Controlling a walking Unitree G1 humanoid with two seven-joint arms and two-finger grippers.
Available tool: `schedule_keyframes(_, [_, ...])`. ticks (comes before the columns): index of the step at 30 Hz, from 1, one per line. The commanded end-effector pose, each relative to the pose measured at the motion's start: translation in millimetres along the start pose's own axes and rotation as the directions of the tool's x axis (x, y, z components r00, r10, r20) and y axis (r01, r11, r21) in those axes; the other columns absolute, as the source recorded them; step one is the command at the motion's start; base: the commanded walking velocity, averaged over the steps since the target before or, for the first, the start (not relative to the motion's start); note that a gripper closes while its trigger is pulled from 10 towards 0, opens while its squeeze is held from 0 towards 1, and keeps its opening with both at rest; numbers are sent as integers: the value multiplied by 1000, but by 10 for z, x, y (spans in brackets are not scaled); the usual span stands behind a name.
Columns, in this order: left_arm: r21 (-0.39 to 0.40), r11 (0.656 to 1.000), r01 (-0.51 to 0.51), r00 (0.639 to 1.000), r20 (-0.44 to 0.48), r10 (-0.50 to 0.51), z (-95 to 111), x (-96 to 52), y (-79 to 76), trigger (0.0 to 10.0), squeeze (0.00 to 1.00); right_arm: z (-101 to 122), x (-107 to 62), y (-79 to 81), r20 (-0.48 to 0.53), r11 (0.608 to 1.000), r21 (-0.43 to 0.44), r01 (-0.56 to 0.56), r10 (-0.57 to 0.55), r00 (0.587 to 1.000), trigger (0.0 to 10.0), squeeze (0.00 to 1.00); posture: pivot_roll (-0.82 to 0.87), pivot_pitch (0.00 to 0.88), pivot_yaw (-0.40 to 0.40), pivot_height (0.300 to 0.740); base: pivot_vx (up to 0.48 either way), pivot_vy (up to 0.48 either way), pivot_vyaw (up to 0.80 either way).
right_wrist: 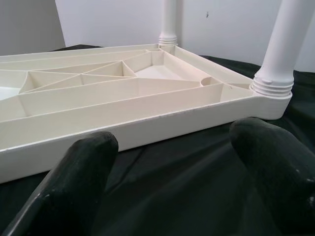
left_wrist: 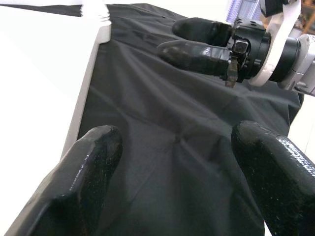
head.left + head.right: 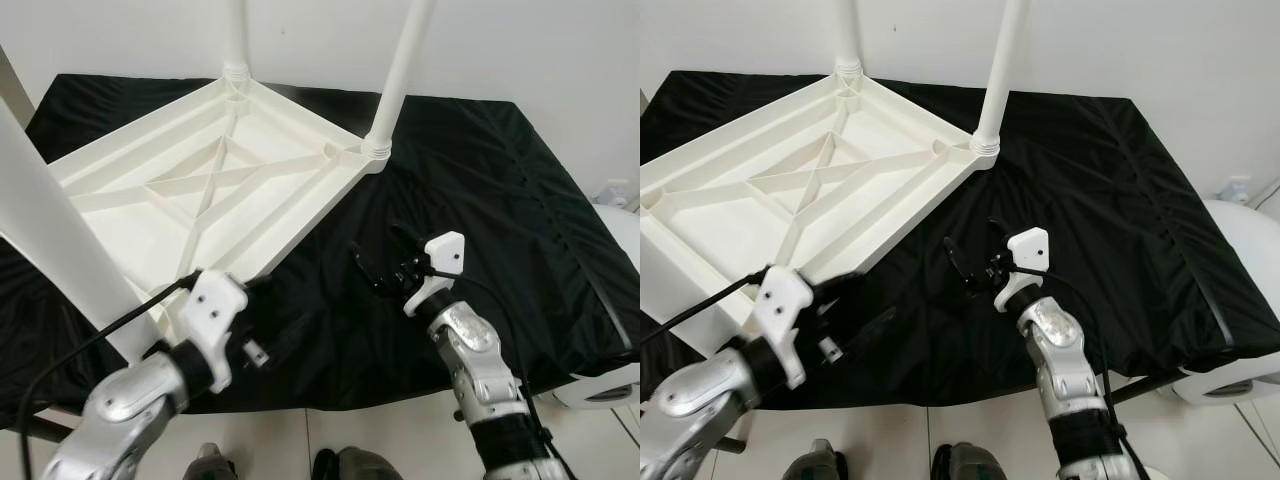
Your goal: Building children table
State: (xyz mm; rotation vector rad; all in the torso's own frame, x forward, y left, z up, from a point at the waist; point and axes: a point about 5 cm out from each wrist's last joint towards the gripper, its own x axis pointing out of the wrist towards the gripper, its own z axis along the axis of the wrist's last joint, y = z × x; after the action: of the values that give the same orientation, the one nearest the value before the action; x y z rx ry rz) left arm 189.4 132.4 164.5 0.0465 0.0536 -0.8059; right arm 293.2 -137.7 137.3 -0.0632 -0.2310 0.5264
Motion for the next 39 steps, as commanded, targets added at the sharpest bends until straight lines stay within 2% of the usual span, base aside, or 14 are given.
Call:
schedule_keyframes(1, [-6,955,296,955,7,-296,30,-88,-133,10000,0,-19,-11,-67,-5,1000,0,0,0,1000,10000,0,84,67,-118,740,0,0,0])
schedule_keyframes(5, [-21,952,307,952,0,-307,23,-129,-132,10000,0,-22,5,-86,-7,1000,0,-11,11,1000,10000,0,84,67,-118,740,0,0,0])
schedule_keyframes(7, [-75,935,347,937,-13,-349,23,-252,-154,10000,0,-10,50,-75,1,997,17,-70,70,998,10000,0,96,66,-124,740,0,0,0])
schedule_keyframes(8, [-75,935,347,937,-13,-349,23,-252,-154,10000,0,-10,50,-75,1,997,17,-70,70,998,10000,0,96,66,-124,740,0,0,0])
schedule_keyframes(10, [-101,922,373,925,-30,-378,24,-352,-176,10000,0,-3,82,-41,8,991,33,-129,128,992,10000,0,102,66,-130,740,0,0,0])
schedule_keyframes(16, [-104,915,389,916,-58,-396,33,-436,-200,10000,0,-11,116,-6,14,985,46,-168,167,986,10000,0,106,68,-133,740,0,0,0])
schedule_keyframes(24, [-108,922,372,923,-65,-380,44,-496,-225,10000,0,-23,148,22,12,979,46,-196,196,981,10000,0,123,73,-134,740,0,0,0])
schedule_keyframes(28, [-130,934,334,931,-107,-348,57,-644,-232,10000,0,-29,210,8,14,972,43,-229,229,973,10000,0,148,78,-142,740,0,0,0])
schedule_keyframes(35, [-133,939,318,932,-141,-335,59,-737,-228,10000,0,-35,263,31,16,966,45,-255,255,967,10000,0,173,84,-148,740,0,0,0])
schedule_keyframes(39, [-136,948,287,931,-195,-309,45,-847,-199,10000,0,-38,328,72,21,958,45,-283,282,959,10000,0,200,91,-152,740,0,0,0])
